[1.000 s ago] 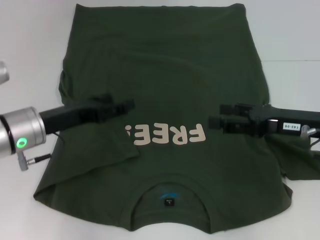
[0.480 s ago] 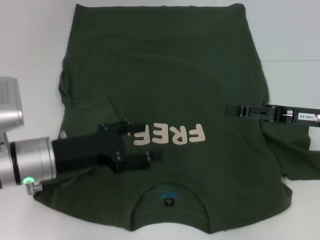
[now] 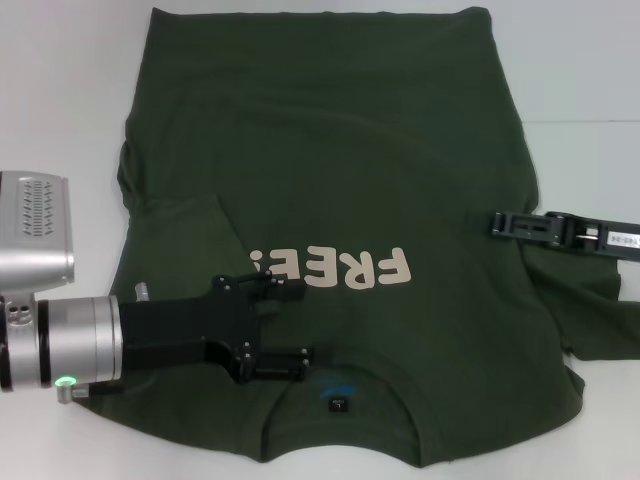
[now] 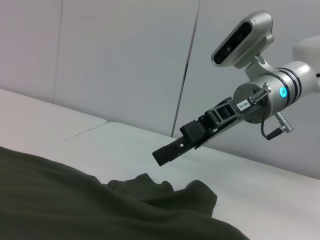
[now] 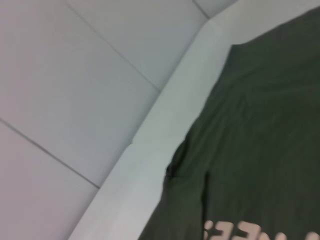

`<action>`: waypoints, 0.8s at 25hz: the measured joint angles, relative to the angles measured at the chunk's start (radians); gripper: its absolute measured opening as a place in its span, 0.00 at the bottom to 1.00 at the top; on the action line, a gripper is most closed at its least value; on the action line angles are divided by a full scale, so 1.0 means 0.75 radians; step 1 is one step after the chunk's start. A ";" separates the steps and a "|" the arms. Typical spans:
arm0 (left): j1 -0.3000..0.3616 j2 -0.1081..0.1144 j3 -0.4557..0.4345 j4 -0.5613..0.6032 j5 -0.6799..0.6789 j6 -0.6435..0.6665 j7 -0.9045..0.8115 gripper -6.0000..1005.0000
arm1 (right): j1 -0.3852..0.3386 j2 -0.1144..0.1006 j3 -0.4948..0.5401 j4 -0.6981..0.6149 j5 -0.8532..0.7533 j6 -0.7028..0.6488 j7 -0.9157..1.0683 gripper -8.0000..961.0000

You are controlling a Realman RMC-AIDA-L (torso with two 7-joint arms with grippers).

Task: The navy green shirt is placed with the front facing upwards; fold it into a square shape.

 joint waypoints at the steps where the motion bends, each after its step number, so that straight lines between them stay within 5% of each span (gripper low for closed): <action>1: 0.000 0.000 0.000 -0.001 0.000 0.000 0.003 0.88 | -0.008 -0.004 0.001 0.000 -0.004 0.001 0.021 0.84; 11: 0.006 -0.001 -0.007 -0.005 -0.004 -0.006 0.000 0.88 | -0.159 -0.102 0.032 -0.001 -0.012 0.011 0.195 0.84; 20: 0.008 -0.002 -0.007 -0.013 -0.010 -0.009 -0.002 0.87 | -0.307 -0.151 0.121 0.006 -0.023 0.010 0.203 0.84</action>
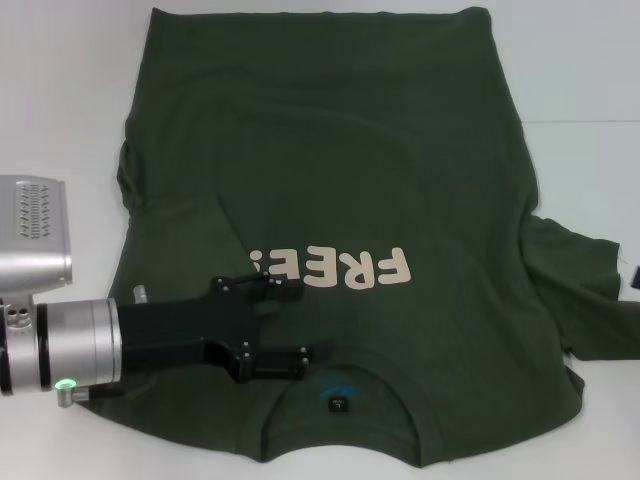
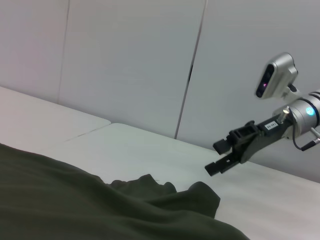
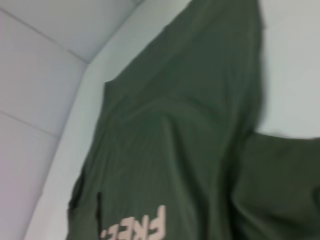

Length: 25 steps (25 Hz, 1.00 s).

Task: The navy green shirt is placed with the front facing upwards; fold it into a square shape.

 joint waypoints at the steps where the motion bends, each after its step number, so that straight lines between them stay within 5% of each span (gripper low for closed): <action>1: -0.002 0.000 0.001 -0.002 0.000 -0.001 0.000 0.87 | -0.007 -0.004 0.010 0.002 -0.014 0.001 0.002 0.84; 13: -0.011 0.000 0.007 -0.016 0.006 -0.021 0.000 0.87 | 0.034 -0.011 0.128 0.004 -0.182 0.052 0.011 0.83; 25: -0.011 0.000 -0.002 -0.037 0.000 -0.035 0.000 0.87 | 0.096 0.043 0.119 0.014 -0.249 0.134 0.011 0.83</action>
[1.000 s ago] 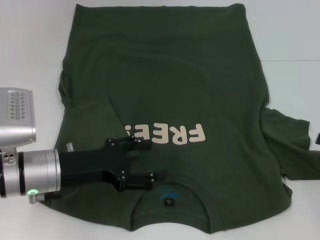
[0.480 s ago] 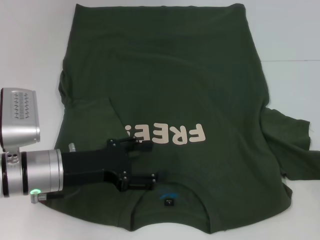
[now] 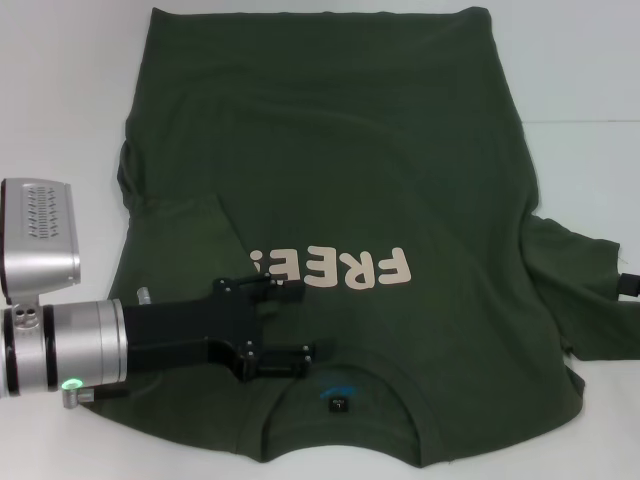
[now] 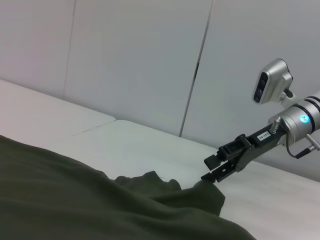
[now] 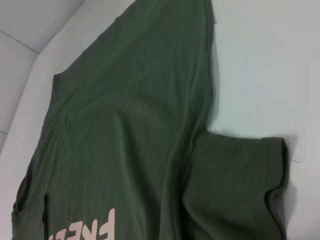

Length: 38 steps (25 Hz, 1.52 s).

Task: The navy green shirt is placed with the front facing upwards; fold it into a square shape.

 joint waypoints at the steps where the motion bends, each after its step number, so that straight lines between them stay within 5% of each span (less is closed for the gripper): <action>1: 0.000 0.000 -0.001 0.000 0.000 0.000 0.000 0.87 | 0.000 0.001 0.001 0.000 0.000 0.002 0.000 0.83; 15: 0.000 0.002 -0.001 0.001 0.004 -0.001 0.001 0.87 | 0.013 0.007 0.000 0.069 -0.008 0.050 -0.020 0.82; 27: 0.000 0.003 -0.001 0.001 0.006 -0.023 0.001 0.87 | 0.024 0.047 0.068 0.089 0.009 0.074 -0.039 0.82; 33: -0.009 0.004 0.004 0.001 0.008 -0.034 0.000 0.87 | 0.033 0.053 0.070 0.106 0.010 0.092 -0.041 0.58; 38: -0.012 0.004 0.006 0.001 0.008 -0.035 0.000 0.87 | 0.034 0.058 0.097 0.110 0.010 0.102 -0.042 0.26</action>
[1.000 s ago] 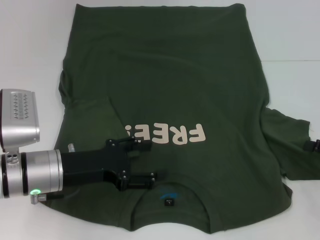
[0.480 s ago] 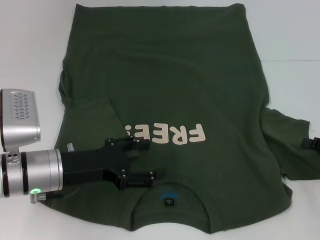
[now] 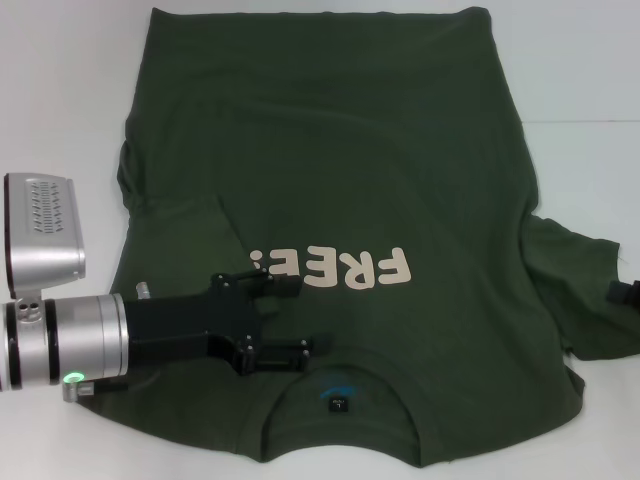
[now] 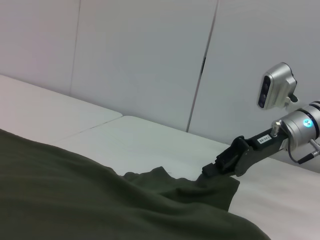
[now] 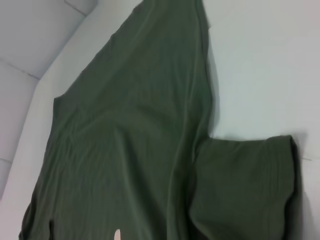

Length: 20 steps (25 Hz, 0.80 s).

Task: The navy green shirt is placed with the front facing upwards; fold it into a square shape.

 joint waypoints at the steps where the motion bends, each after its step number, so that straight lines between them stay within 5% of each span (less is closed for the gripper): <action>1: 0.000 0.000 0.000 0.000 0.000 0.000 0.000 0.87 | 0.000 0.001 0.010 0.004 0.000 0.000 -0.003 0.21; 8: -0.001 0.000 -0.004 0.000 -0.002 0.000 0.000 0.87 | -0.004 0.001 0.088 0.020 0.000 0.021 -0.046 0.01; 20: 0.001 0.000 -0.006 0.000 -0.008 -0.005 0.000 0.87 | 0.049 -0.006 0.168 0.042 0.033 0.148 -0.153 0.01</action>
